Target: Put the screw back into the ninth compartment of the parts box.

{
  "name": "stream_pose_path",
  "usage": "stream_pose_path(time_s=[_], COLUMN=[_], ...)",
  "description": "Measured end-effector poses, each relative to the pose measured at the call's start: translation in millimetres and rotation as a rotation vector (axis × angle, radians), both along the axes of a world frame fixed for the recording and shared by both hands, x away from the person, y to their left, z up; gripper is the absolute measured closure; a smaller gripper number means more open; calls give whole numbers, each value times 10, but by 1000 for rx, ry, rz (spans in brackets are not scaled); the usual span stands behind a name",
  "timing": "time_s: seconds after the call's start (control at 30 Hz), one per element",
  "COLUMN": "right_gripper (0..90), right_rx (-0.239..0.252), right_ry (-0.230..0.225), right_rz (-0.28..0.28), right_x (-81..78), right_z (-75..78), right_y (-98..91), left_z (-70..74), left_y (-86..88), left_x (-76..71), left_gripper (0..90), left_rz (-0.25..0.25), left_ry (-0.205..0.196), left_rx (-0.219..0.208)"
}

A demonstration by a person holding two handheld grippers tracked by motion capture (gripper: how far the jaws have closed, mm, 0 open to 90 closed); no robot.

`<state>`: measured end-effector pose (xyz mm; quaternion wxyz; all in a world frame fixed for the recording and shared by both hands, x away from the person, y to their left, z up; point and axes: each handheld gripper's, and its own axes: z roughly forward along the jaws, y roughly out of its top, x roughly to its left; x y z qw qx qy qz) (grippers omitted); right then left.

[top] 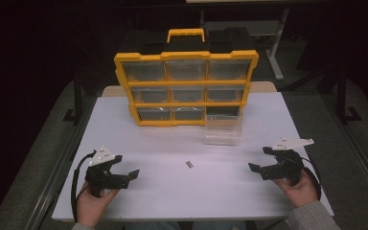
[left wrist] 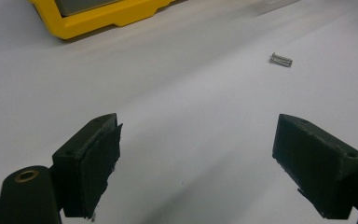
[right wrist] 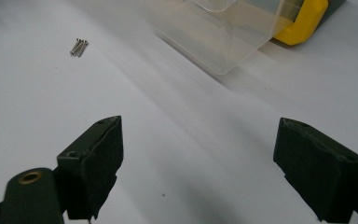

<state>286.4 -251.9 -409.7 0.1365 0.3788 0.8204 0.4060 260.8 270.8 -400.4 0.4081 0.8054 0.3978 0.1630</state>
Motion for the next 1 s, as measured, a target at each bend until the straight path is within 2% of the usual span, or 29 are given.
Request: stream_pose_path(time_s=[0.13,0.2,0.3,0.33,0.37,0.5,0.57,0.63,1.0], right_gripper=[149,149,149,149,149,149,149,149,167], right_rx=[0,11,5,3,2,-1,-5,-2,9], right_ry=[-3,3,8,15,20,33,38,31,58], right_rz=[4,4,17,15,20,33,49,65,104], right_x=[-1,0,9,15,23,41,54,61,105], right_z=[40,62,76,78,79,94,143,176,310], right_y=[9,19,40,51,62,109,160,190,346], left_z=[1,-6,-15,-16,-21,-15,-9,-8,-6], left_y=[1,4,0,-3,-16,-13,1,3,7], left_x=[-1,2,8,6,-2,-2,1,-1,-4], left_gripper=[146,146,146,146,146,146,146,146,146], left_rz=[1,-10,-18,-17,-5,-7,-16,-13,-4], left_ry=[1,1,6,6,9,9,6,7,2], left_rx=[-1,14,21,20,2,3,20,16,3])
